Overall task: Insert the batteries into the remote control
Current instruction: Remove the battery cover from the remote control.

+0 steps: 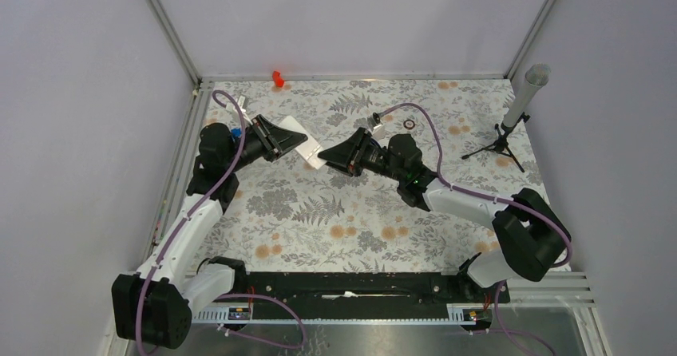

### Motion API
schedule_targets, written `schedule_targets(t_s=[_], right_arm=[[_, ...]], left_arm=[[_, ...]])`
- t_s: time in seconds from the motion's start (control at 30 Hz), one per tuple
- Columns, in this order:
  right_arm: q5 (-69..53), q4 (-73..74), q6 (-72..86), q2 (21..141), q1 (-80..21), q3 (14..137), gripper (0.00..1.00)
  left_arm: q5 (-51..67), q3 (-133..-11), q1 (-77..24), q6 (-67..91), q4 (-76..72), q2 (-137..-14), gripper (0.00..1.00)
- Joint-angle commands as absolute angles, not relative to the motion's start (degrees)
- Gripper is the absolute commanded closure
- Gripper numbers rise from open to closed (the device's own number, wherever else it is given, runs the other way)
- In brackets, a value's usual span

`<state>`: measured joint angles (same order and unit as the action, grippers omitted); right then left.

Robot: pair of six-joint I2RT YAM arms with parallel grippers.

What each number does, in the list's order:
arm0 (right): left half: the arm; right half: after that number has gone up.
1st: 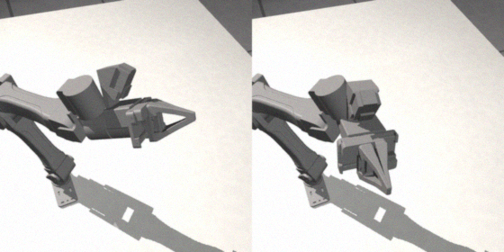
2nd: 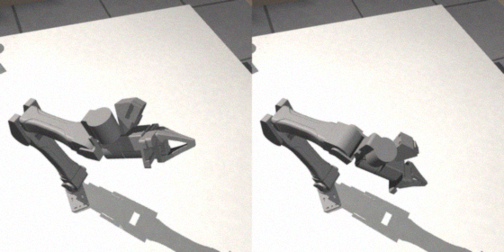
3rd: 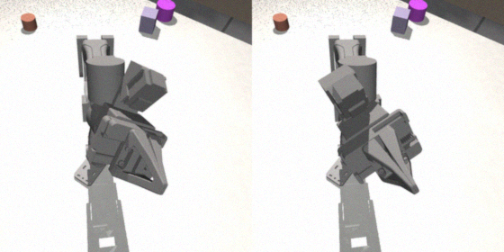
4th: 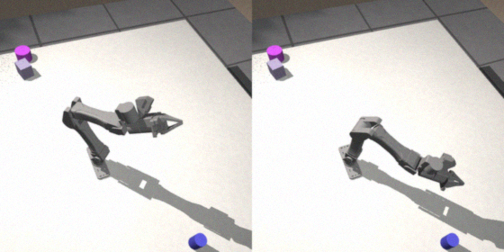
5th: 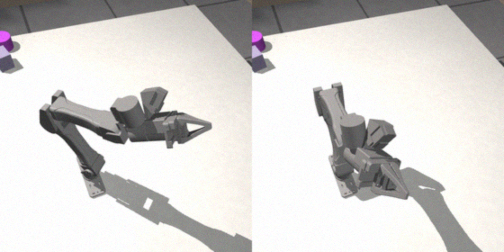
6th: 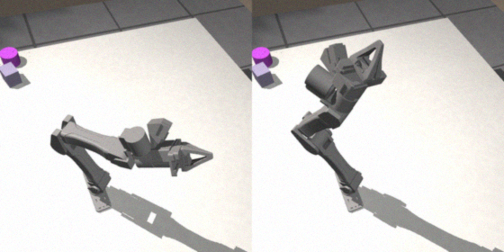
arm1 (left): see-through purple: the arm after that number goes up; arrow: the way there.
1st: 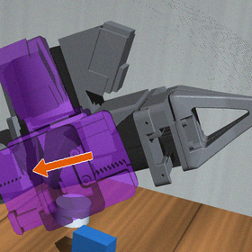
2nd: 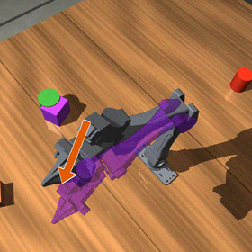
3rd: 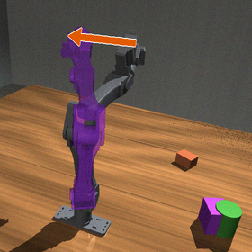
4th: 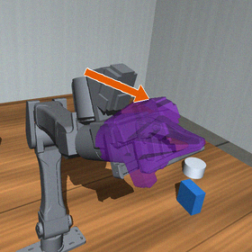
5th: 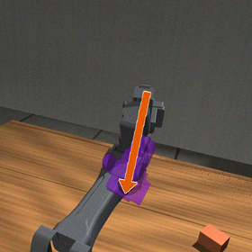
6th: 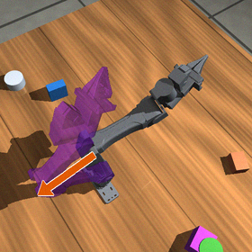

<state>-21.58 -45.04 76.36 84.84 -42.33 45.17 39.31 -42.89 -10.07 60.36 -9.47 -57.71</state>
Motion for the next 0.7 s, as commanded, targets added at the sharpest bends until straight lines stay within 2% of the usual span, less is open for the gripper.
schedule_targets(t_s=[0.0, 0.23, 0.4, 0.67], right_arm=[[-20.1, -37.9, 76.3, 82.4, -42.1, 47.8, 0.61], [-21.0, -37.7, 78.3, 83.0, -42.1, 47.7, 0.59], [-21.3, -38.6, 78.9, 82.7, -42.1, 47.6, 0.7], [-21.2, -34.3, 78.3, 81.2, -42.1, 48.7, 0.76]], left_arm=[[36.6, -43.2, -10.5, 57.1, -12.0, -54.8, 1.0], [35.0, -43.1, -11.5, 55.3, -11.6, -54.2, 1.0], [34.2, -43.2, -11.6, 54.2, -10.9, -53.7, 1.0], [32.1, -43.6, -12.3, 50.2, -9.0, -52.8, 1.0]])
